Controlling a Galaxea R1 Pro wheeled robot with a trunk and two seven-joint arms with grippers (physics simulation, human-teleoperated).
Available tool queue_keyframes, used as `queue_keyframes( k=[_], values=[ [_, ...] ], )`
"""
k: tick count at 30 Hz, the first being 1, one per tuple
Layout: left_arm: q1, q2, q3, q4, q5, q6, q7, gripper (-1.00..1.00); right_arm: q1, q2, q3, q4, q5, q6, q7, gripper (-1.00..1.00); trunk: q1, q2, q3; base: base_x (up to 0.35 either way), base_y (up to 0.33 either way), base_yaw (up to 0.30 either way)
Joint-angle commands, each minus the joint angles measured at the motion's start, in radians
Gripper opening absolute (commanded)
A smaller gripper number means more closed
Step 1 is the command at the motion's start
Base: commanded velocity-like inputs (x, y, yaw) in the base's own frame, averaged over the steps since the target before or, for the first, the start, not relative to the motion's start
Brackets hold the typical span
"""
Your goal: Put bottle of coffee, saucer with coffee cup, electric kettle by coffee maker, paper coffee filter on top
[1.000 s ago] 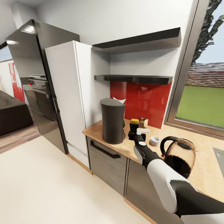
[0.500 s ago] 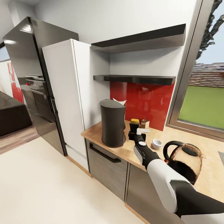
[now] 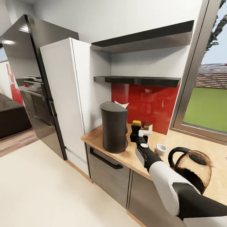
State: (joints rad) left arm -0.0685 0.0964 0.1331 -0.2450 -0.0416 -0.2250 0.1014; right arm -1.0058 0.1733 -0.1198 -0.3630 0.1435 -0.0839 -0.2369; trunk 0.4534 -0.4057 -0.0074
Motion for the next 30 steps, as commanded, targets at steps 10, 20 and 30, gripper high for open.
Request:
queue_keyframes(
  k=[10,20,30],
  values=[
    [-0.001,-0.001,0.003,0.001,-0.004,-0.004,0.001,1.00,0.000,0.001,-0.009,0.004,0.011,-0.004,-0.001,-1.00,0.000,-0.001,-0.001,0.051,0.011,0.000],
    [-0.001,0.000,0.003,0.001,-0.004,-0.002,0.001,1.00,0.010,0.001,-0.009,0.009,0.011,-0.007,-0.002,-1.00,0.000,-0.001,-0.001,0.119,0.001,0.000],
    [-0.001,-0.004,0.003,0.001,-0.005,-0.002,0.002,1.00,0.010,0.001,-0.009,0.007,0.011,-0.008,-0.002,-1.00,0.000,-0.001,-0.001,0.109,0.000,0.000]
  ],
)
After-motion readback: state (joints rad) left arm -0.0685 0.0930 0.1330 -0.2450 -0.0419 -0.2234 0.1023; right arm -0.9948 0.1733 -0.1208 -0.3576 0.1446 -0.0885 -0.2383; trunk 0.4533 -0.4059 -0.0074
